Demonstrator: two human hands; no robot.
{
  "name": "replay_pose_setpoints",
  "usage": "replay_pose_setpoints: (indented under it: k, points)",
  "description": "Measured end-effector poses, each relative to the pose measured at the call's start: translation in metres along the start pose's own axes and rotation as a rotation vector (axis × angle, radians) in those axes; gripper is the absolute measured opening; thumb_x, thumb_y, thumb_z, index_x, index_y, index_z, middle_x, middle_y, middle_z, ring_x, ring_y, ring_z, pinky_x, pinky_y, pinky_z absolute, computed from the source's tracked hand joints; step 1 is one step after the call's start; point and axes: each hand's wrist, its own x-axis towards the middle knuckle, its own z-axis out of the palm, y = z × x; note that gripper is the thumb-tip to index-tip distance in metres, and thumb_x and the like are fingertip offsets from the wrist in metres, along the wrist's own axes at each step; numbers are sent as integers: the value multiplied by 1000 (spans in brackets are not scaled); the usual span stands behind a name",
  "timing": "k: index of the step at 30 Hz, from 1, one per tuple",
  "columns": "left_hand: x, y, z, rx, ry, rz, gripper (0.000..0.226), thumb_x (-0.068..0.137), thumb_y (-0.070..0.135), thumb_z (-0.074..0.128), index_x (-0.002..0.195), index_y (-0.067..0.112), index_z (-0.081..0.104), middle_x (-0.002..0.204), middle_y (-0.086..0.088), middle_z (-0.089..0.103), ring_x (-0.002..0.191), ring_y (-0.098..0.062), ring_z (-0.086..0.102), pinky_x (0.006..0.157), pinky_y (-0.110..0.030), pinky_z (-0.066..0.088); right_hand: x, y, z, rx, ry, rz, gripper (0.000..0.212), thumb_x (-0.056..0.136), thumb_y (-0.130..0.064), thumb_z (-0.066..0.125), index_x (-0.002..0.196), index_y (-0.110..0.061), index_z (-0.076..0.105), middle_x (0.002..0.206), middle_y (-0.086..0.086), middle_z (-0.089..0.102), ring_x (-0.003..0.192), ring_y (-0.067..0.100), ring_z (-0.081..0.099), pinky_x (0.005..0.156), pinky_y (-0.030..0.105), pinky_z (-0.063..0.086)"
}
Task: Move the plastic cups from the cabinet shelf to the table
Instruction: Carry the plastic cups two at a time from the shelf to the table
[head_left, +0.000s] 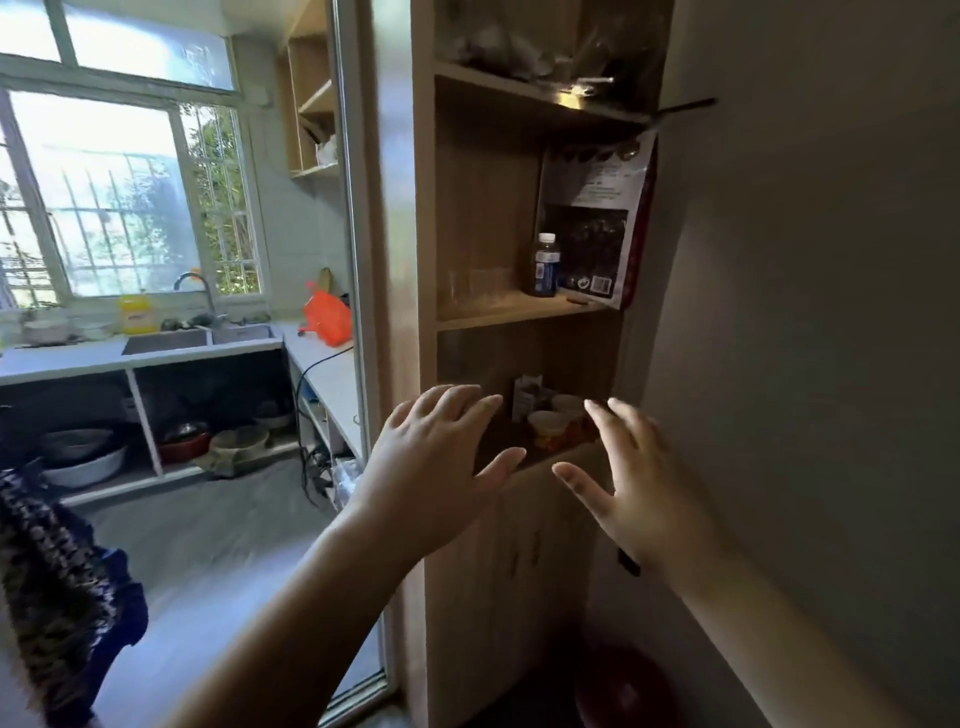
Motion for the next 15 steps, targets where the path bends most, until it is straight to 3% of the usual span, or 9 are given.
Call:
replay_pose_setpoints:
  k: [9, 15]
  points:
    - [125, -86, 68, -6, 26, -14, 58, 85, 60, 36, 134, 29, 40, 139, 5, 46, 128, -15, 37, 103, -36, 30, 171, 24, 61, -66, 15, -73, 81, 79, -69, 27, 142, -19, 24, 149, 4, 29, 136, 17, 22, 107, 33, 25]
    - [188, -121, 107, -49, 102, -34, 56, 85, 58, 41, 131, 27, 44, 135, 5, 51, 125, -16, 42, 100, -36, 36, 242, 42, 97, -106, -11, -167, 77, 80, -72, 25, 141, -26, 27, 146, 1, 35, 134, 16, 27, 102, 29, 27]
